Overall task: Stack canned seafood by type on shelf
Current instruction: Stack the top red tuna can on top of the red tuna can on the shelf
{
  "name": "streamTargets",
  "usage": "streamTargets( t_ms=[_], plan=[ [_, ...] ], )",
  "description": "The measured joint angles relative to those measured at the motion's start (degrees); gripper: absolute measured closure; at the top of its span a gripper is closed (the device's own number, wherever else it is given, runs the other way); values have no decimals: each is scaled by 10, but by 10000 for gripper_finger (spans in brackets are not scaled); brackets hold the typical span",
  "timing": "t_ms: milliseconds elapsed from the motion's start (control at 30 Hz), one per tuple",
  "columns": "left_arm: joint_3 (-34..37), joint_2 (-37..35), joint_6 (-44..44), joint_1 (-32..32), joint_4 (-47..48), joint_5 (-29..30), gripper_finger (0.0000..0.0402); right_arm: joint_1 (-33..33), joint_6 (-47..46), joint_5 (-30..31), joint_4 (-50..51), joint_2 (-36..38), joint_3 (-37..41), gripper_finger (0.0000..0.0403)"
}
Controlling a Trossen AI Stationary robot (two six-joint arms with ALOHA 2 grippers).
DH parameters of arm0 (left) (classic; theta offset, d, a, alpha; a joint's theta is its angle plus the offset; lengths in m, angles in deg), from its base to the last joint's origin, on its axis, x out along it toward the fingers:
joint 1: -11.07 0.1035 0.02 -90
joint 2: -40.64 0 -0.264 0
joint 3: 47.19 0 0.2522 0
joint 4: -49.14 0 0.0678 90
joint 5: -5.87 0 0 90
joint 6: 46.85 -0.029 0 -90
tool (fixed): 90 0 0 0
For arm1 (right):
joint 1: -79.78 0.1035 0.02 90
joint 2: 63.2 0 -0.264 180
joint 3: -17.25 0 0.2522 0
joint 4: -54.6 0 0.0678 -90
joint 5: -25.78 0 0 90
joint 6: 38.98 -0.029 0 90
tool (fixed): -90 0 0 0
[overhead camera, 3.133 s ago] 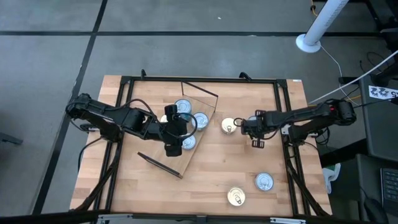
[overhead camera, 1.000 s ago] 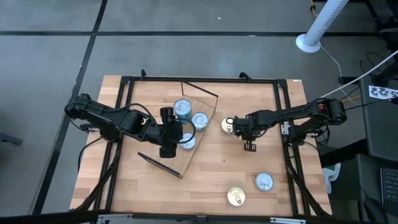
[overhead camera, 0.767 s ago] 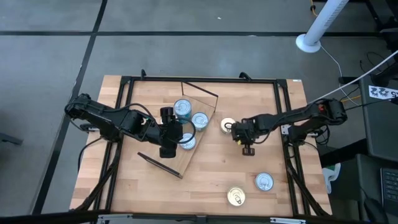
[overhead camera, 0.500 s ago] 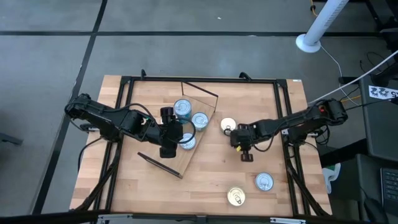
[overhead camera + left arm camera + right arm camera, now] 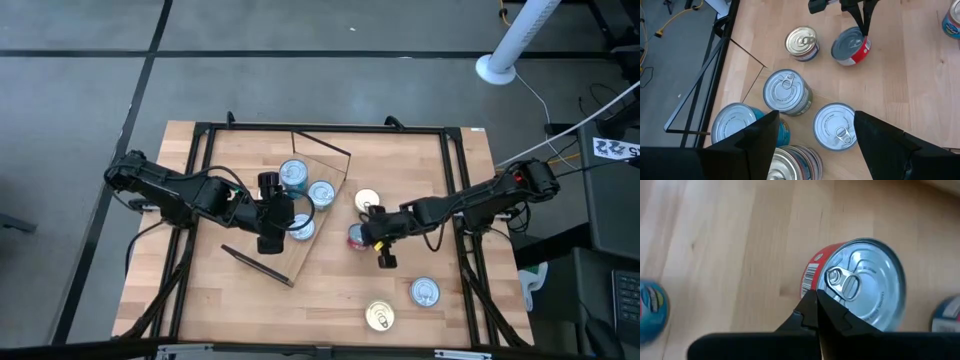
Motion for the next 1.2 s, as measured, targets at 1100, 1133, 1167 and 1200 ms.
streamTargets(
  t_ms=[1100,1133,1167,1200],
  plan=[
    [0,3,28,0,-40,0,149,0,29,0,-87,1,0,403],
    [0,5,29,0,-54,0,149,0,29,0,-87,1,0,403],
    [0,6,28,0,-67,0,149,0,29,0,-87,1,0,403],
    [2,10,27,0,-85,0,149,0,29,0,-87,1,0,403]
  ],
)
